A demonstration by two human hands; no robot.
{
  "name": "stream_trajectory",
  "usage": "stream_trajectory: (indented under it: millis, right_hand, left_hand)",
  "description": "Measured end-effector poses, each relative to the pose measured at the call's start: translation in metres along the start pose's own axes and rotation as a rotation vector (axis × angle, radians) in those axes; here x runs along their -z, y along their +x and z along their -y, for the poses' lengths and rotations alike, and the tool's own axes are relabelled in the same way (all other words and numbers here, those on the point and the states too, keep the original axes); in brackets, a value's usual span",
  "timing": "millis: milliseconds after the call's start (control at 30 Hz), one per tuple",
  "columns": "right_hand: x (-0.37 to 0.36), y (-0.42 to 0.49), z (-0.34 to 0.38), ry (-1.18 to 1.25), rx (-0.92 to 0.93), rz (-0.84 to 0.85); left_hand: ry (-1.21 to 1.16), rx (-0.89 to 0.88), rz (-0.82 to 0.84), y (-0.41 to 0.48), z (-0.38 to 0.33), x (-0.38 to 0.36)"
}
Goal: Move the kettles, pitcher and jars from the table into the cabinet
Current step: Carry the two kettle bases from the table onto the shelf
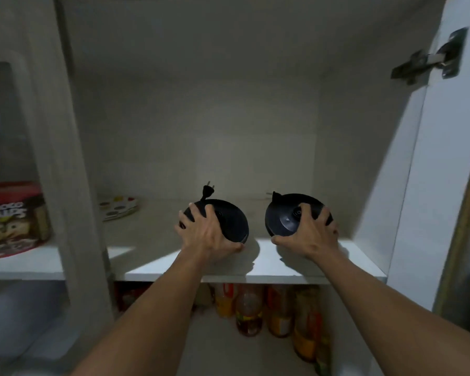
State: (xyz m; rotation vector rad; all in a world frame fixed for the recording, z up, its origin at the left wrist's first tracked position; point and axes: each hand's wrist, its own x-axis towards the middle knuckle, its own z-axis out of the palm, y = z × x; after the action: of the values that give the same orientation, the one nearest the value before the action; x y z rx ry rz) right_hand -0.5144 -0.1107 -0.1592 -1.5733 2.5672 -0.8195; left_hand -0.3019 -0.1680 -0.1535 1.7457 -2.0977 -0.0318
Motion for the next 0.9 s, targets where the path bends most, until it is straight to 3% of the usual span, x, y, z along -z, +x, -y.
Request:
stream_trajectory:
  millis: [533,900]
  right_hand:
    - [-0.085,0.136,0.009,-0.041,-0.081,0.166]
    - [-0.107,0.166,0.015,-0.048,-0.121,0.18]
  left_hand:
    - [-0.096,0.122,0.286,0.15,0.005,-0.092]
    - [-0.127,0.042,0.295,0.188,0.007,-0.111]
